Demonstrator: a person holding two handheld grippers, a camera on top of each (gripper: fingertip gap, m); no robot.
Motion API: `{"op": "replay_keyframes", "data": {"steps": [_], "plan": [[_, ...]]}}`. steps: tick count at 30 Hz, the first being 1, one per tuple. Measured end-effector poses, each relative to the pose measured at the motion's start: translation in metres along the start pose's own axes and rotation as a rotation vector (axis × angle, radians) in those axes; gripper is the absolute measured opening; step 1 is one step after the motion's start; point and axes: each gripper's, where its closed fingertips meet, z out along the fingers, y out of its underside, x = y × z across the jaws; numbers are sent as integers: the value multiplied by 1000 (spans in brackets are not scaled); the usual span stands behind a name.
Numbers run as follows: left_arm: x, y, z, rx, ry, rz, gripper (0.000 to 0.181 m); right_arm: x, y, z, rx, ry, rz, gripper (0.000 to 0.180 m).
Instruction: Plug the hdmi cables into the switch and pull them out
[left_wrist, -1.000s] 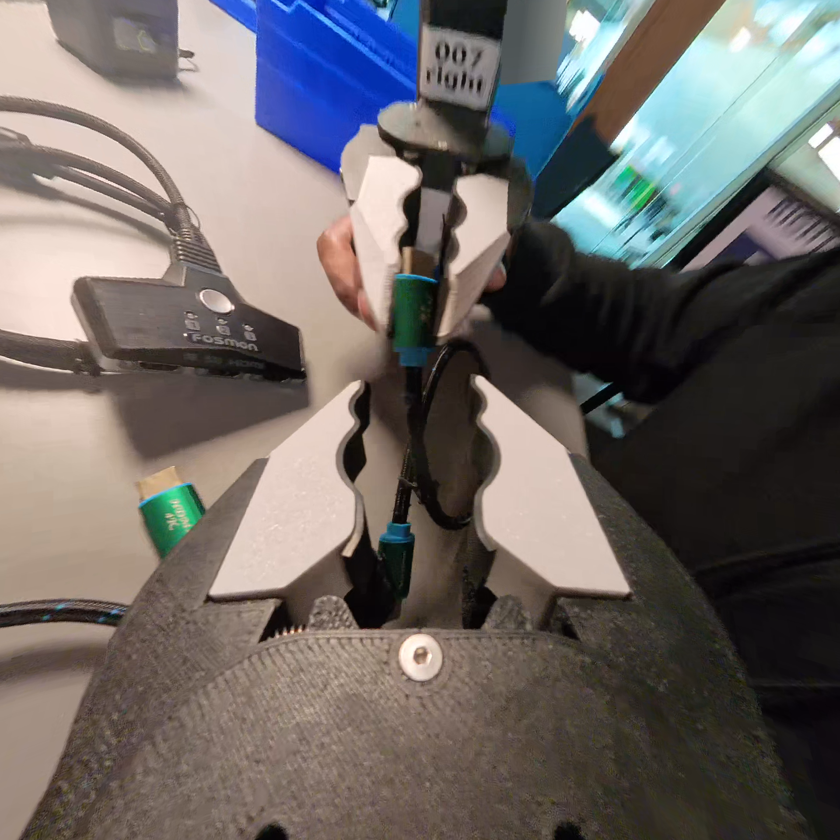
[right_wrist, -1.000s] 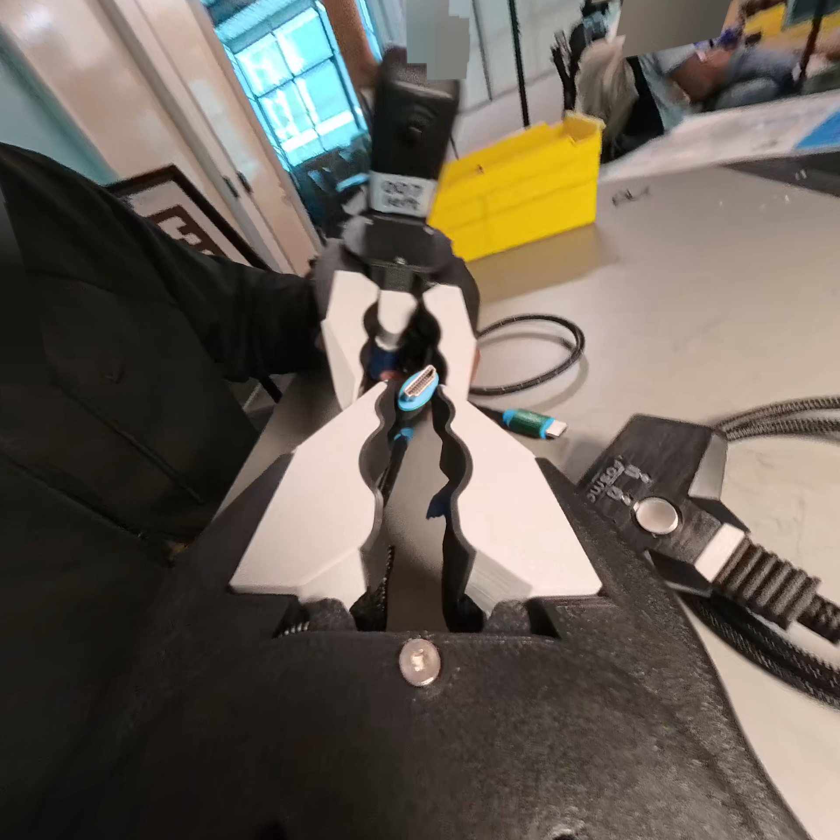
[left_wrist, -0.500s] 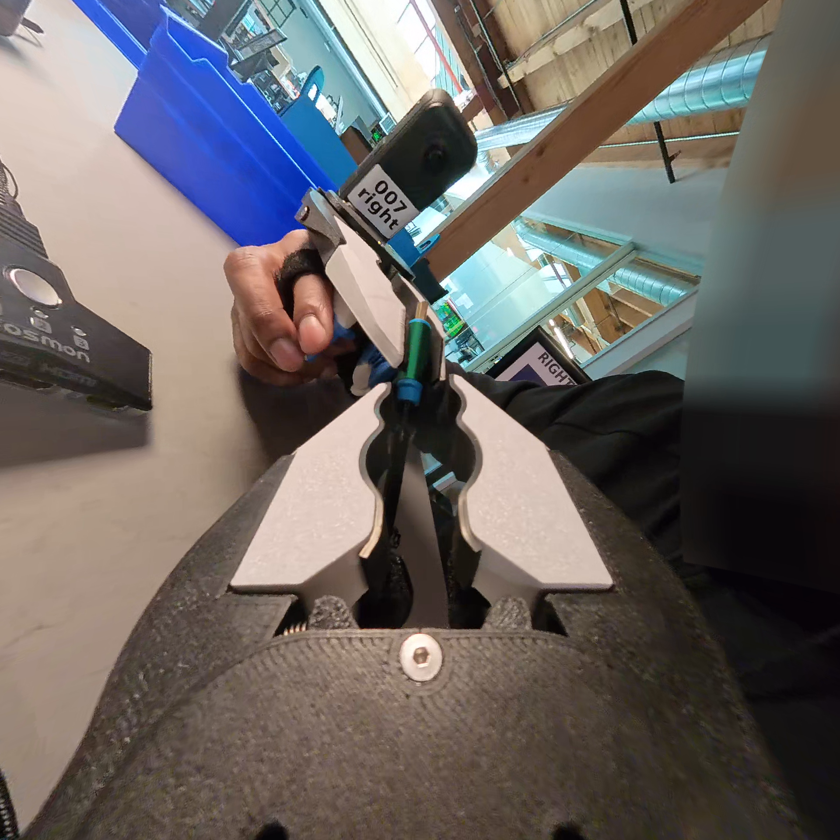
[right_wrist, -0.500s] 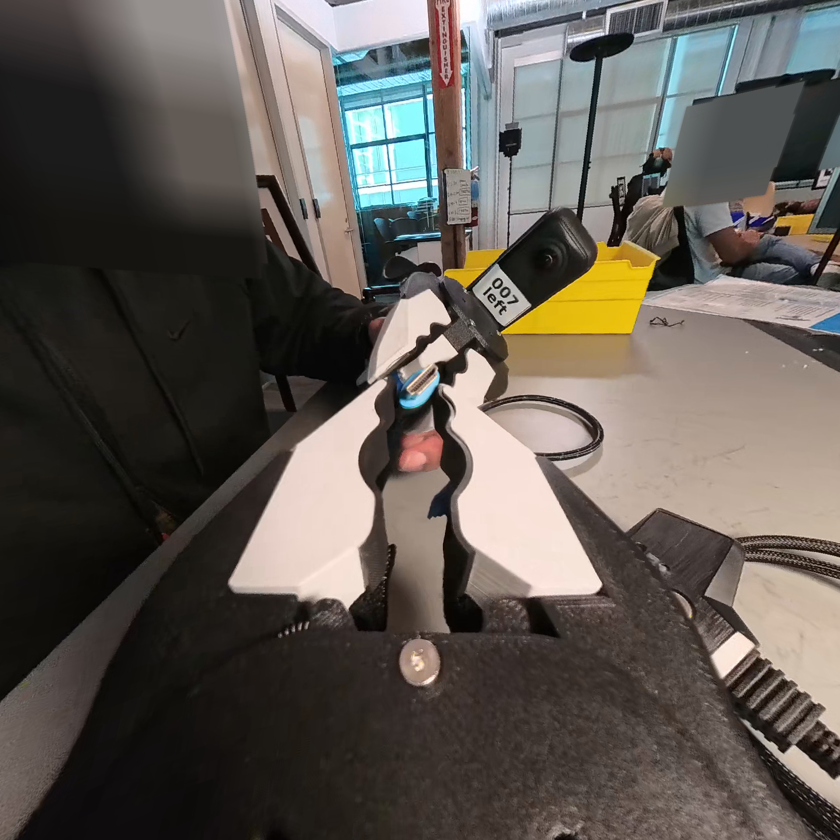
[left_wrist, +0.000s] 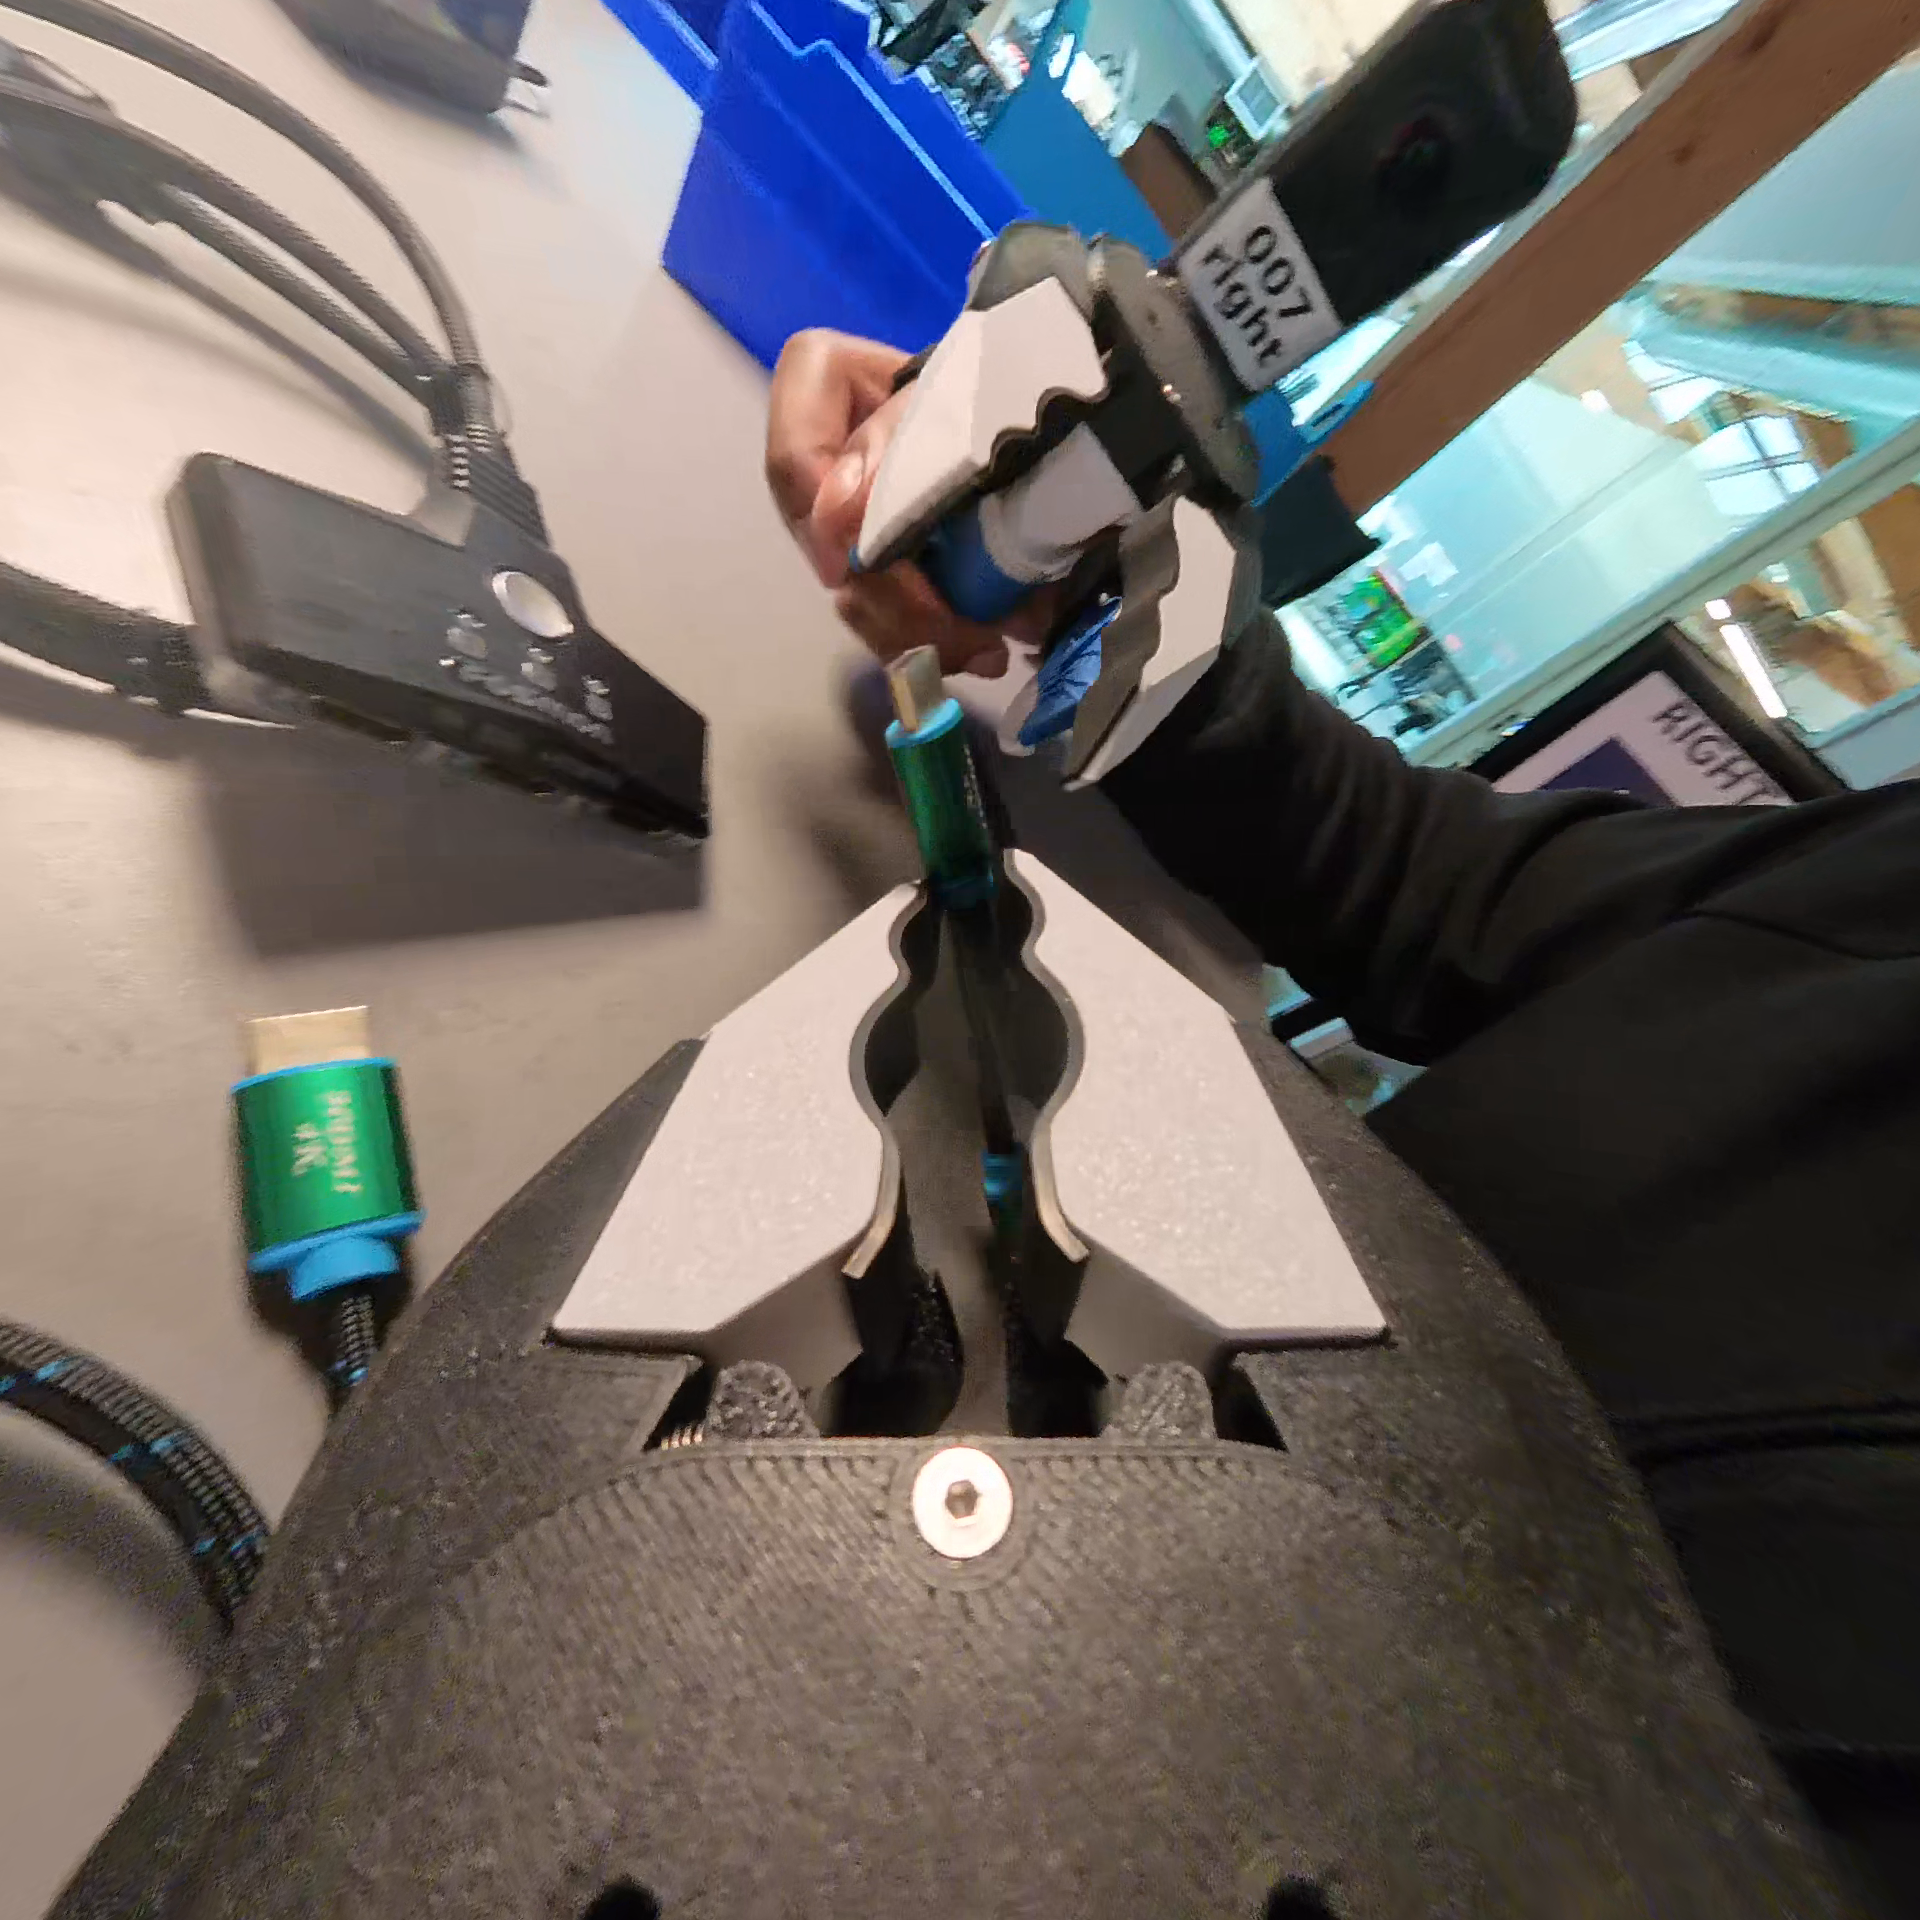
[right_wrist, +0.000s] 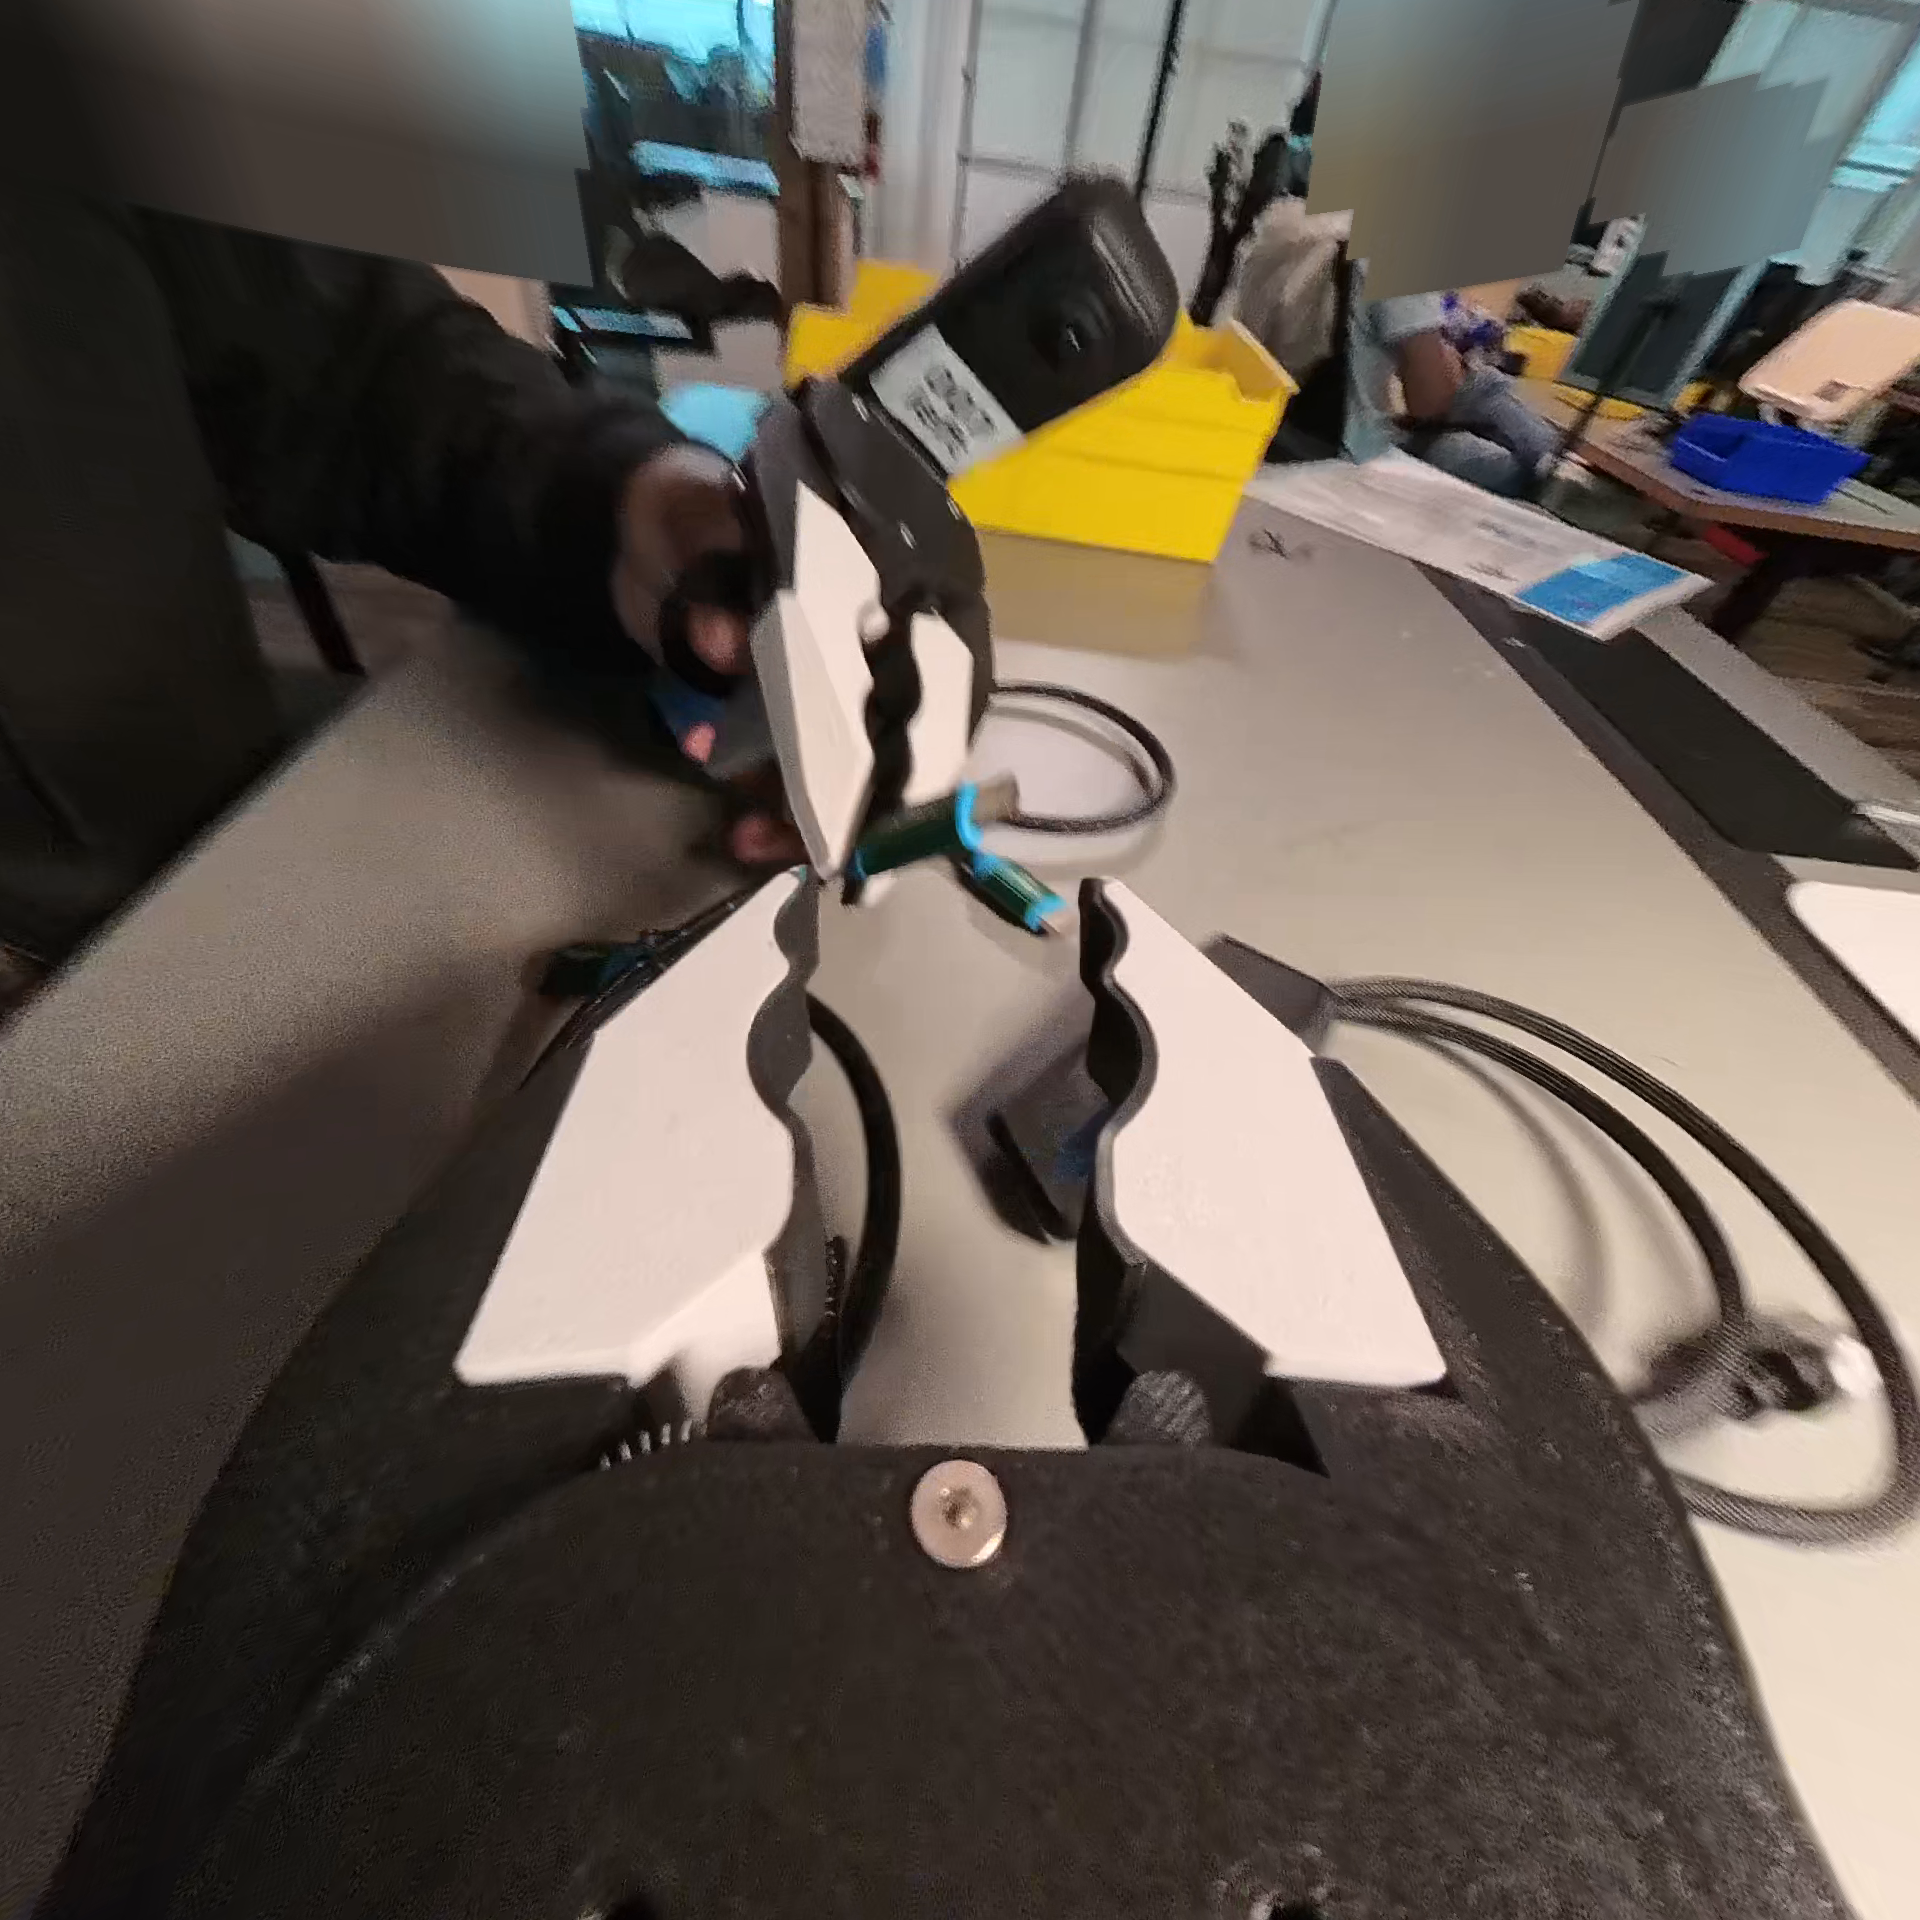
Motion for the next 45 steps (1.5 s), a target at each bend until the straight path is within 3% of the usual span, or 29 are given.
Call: {"op": "replay_keyframes", "data": {"steps": [3, 8, 12, 16, 32, 45], "plan": [[-12, -2, -5, -13, -56, 6, 12, 12, 22, 2, -110, 71, -49, 61], [-16, 1, -8, -41, -26, -23, 12, -2, 45, 14, -245, 11, -31, 60], [-19, -9, -11, 13, -35, -17, 12, -13, 56, 21, -341, -12, -30, 28], [-20, -15, -11, 76, -35, -32, 12, -24, 48, 28, -342, -46, 50, 15], [-25, -25, -11, 183, -79, 6, 9, -85, 41, 65, -363, -209, 52, 27], [-18, -18, -11, 120, 8, -32, 10, -49, 28, 25, -279, -159, 49, 38]]}}
